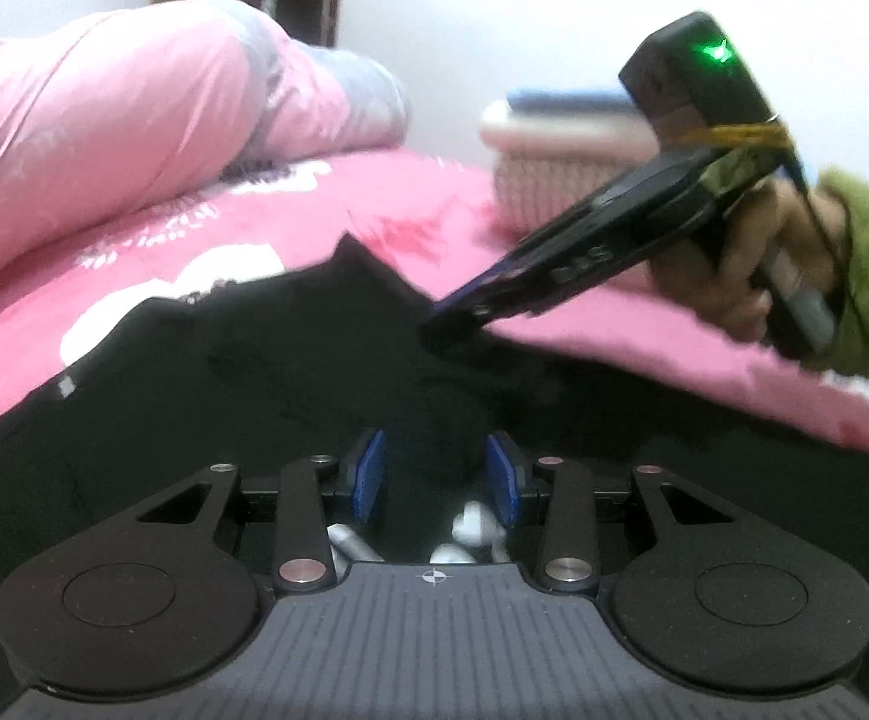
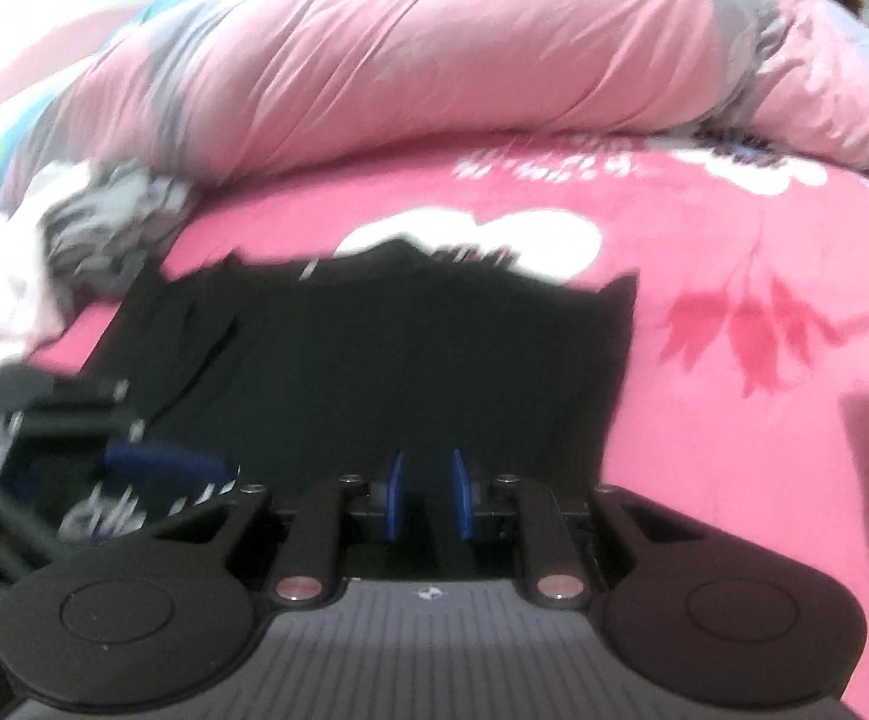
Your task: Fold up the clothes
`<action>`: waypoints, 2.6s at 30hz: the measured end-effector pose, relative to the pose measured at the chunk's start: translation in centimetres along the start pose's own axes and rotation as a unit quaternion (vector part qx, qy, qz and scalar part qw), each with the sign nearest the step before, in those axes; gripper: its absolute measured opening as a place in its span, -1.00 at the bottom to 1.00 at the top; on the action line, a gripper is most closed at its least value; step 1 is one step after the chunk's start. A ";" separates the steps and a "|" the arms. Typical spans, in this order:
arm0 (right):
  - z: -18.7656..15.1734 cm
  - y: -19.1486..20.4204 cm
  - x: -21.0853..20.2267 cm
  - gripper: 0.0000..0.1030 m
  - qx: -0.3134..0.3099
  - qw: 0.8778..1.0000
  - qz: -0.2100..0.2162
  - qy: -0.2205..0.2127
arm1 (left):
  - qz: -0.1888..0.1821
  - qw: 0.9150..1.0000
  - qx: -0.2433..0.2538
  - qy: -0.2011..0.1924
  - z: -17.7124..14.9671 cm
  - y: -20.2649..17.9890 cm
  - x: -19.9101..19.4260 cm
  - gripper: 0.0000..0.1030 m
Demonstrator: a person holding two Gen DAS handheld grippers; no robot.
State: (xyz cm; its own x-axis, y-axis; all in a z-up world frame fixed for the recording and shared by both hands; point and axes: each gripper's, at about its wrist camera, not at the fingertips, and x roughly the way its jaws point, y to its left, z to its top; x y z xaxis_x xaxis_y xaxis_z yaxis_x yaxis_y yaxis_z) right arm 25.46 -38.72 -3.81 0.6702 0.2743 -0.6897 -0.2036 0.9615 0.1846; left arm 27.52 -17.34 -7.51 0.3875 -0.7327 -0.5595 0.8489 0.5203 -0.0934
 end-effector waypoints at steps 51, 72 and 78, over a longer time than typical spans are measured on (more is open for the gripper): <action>2.5 -8.6 1.1 -0.76 0.084 0.987 -0.118 -0.074 | -0.021 0.996 -0.080 -0.019 -1.7 1.2 2.1 -0.27; -17.1 4.0 -25.8 -0.62 0.176 0.963 -0.162 -0.123 | 0.148 0.978 -0.145 -0.001 -1.8 -2.5 -13.8 -0.02; -20.5 4.4 -25.5 -0.62 0.215 0.964 -0.099 -0.123 | 0.152 0.971 -0.183 -0.009 -6.0 -5.8 -23.2 0.06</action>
State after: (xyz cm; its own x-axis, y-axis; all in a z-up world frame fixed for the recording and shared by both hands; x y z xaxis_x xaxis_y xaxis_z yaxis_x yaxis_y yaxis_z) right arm -7.15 -41.88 0.28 0.8256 0.0290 -0.5634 0.2249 0.8990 0.3758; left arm 11.47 -0.77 1.07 0.6090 -0.5273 -0.5925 0.5118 0.8319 -0.2144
